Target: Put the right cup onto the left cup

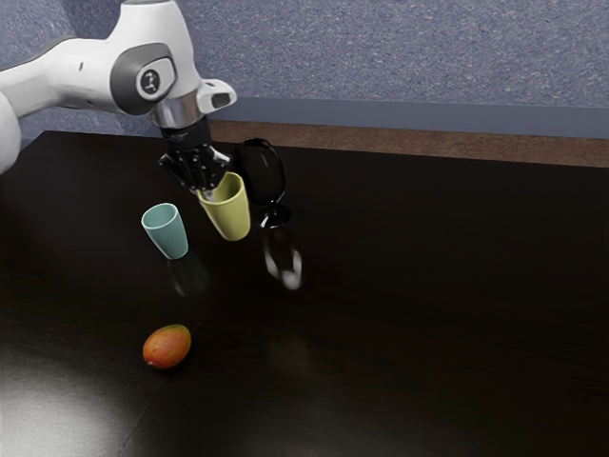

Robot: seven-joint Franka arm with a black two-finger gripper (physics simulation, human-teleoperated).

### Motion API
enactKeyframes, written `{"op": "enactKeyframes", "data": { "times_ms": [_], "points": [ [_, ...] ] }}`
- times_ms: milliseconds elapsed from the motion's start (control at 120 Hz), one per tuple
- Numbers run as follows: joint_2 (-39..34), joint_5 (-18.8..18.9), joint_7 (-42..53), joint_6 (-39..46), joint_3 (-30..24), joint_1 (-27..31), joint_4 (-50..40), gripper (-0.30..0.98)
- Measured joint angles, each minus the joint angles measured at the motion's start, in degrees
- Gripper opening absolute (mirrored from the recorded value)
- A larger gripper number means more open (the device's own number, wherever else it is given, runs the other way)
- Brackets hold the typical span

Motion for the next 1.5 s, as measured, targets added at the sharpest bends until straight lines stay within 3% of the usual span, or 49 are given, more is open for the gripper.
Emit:
{"op": "enactKeyframes", "data": {
  "times_ms": [808, 1308, 1500],
  "points": [
    [-0.2, 0.5, 6.9, -0.8, 11.6, -0.2, 0.0, -0.09],
    [0.1, 0.9, 9.7, -0.8, 15.1, 2.1, 0.3, -0.09],
    [0.7, 0.9, 10.7, -0.8, 17.1, 0.1, 1.2, -0.09]
  ]
}}
